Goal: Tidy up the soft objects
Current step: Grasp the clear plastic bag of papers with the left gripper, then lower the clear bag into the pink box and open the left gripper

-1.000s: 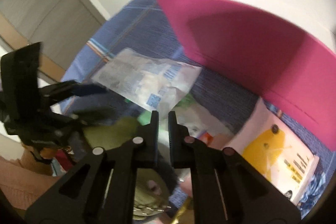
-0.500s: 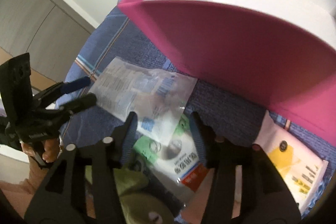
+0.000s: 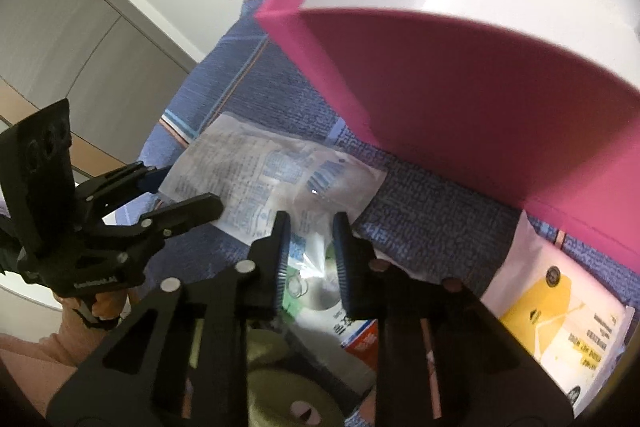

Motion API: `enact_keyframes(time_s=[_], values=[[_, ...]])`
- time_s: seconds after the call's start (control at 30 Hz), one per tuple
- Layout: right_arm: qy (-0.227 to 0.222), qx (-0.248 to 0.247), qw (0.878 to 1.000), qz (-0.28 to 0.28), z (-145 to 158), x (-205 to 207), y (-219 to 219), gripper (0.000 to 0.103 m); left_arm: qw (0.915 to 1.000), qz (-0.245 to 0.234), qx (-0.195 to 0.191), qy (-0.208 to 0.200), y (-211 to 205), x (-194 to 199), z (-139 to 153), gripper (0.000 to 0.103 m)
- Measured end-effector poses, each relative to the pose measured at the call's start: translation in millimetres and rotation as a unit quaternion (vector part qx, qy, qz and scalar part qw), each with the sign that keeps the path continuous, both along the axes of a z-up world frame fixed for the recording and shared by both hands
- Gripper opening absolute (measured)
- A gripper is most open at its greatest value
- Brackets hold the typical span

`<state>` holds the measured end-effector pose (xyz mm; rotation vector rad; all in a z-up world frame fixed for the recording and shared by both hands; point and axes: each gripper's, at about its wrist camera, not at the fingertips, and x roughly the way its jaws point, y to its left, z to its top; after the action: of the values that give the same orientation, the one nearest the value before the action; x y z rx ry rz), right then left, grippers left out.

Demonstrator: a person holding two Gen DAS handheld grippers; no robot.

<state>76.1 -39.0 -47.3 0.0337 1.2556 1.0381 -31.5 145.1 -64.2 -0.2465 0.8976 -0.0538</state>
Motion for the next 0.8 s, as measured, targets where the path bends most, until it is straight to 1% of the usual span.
enact_keyframes(time_s=[0.17, 0.37, 0.43, 0.5, 0.57, 0.63, 0.7, 0.73, 0.8], values=[[-0.029, 0.021, 0.999, -0.001, 16.8, -4.2, -14.9, 0.018, 0.9997, -0.008, -0.004, -0.022, -7.8, -10.2, 16.6, 0.052], [-0.089, 0.043, 0.995, -0.016, 59.4, -11.2, -53.7, 0.017, 0.9968, -0.041, 0.012, -0.068, -34.4, -15.9, 53.1, 0.052], [-0.113, 0.05, 0.992, -0.023, 74.4, -17.7, -63.9, 0.017, 0.9939, -0.057, 0.027, -0.091, -47.6, -14.4, 70.3, 0.052], [-0.143, 0.054, 0.988, -0.034, 91.2, -20.7, -75.9, 0.017, 0.9907, -0.07, 0.034, -0.111, -58.3, -8.5, 85.4, 0.052], [-0.166, 0.055, 0.983, -0.045, 101.7, -26.1, -81.9, 0.017, 0.9879, -0.08, 0.036, -0.128, -66.5, 1.4, 98.7, 0.052], [-0.185, 0.057, 0.979, -0.06, 111.0, -28.5, -79.3, 0.017, 0.9857, -0.086, 0.04, -0.139, -71.2, 13.5, 107.9, 0.052], [-0.2, 0.054, 0.975, -0.074, 117.7, -20.1, -86.4, 0.017, 0.9846, -0.092, 0.038, -0.143, -75.8, 32.3, 114.1, 0.052], [-0.206, 0.052, 0.974, -0.078, 118.9, -19.1, -86.0, 0.017, 0.9846, -0.094, 0.038, -0.142, -77.5, 39.7, 114.6, 0.052], [-0.213, 0.046, 0.972, -0.091, 119.3, -3.6, -90.5, 0.017, 0.9856, -0.094, 0.038, -0.135, -81.0, 59.9, 115.1, 0.052]])
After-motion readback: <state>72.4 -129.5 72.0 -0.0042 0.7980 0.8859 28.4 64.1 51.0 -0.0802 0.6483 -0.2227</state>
